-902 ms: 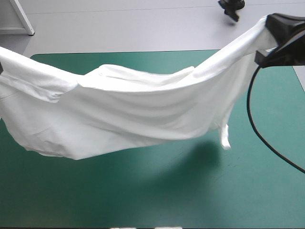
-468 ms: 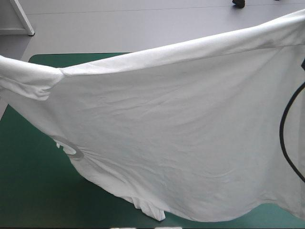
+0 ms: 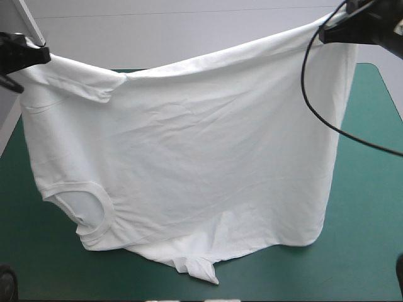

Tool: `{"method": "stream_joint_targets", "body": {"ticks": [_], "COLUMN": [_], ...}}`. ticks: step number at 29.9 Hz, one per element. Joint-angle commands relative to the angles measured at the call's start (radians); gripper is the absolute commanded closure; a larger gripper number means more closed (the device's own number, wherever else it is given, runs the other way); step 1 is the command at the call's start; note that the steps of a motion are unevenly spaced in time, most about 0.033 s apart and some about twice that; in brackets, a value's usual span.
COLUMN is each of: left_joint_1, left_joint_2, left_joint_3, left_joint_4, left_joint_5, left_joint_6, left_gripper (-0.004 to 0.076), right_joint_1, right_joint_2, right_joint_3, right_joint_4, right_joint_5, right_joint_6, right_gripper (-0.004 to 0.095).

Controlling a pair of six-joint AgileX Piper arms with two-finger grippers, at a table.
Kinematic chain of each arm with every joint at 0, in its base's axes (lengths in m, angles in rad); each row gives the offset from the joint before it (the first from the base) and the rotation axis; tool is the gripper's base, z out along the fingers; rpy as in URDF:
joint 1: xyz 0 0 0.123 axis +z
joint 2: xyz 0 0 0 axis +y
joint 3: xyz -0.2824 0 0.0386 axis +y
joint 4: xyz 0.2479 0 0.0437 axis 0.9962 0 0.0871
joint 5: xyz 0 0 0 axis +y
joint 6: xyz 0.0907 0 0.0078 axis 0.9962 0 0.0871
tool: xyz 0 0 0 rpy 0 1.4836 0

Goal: Fold the cloth

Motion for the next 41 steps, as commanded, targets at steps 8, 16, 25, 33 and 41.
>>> {"method": "stream_joint_targets", "body": {"ticks": [8, 16, 25, 33, 41], "left_joint_1": [-0.029, -0.084, -0.093, -0.093, -0.093], "left_joint_2": [0.358, 0.536, 0.608, 0.547, 0.462], "left_joint_3": [-0.013, -0.013, -0.013, -0.026, 0.013], "left_joint_4": [-0.028, -0.036, -0.033, -0.033, -0.032], "left_joint_5": [-0.356, -0.403, -0.433, -0.148, 0.12], "left_joint_6": [0.058, 0.075, 0.075, 0.038, 0.03], "left_gripper": [0.0732, 0.0731, 0.0238, 0.0083, 0.0146], "right_joint_1": [-0.002, -0.002, -0.002, -0.002, -0.002], "right_joint_2": [0.372, 0.556, 0.589, 0.46, 0.3], "right_joint_3": [-0.016, -0.016, -0.016, -0.016, 0.013], "right_joint_4": [-0.069, -0.061, -0.067, -0.065, -0.06], "right_joint_5": [-0.324, -0.363, -0.289, -0.01, 0.197], "right_joint_6": [-0.001, 0.053, 0.104, 0.081, 0.045], "right_gripper": [0.0923, 0.0913, 0.0058, 0.0088, 0.0303]}}
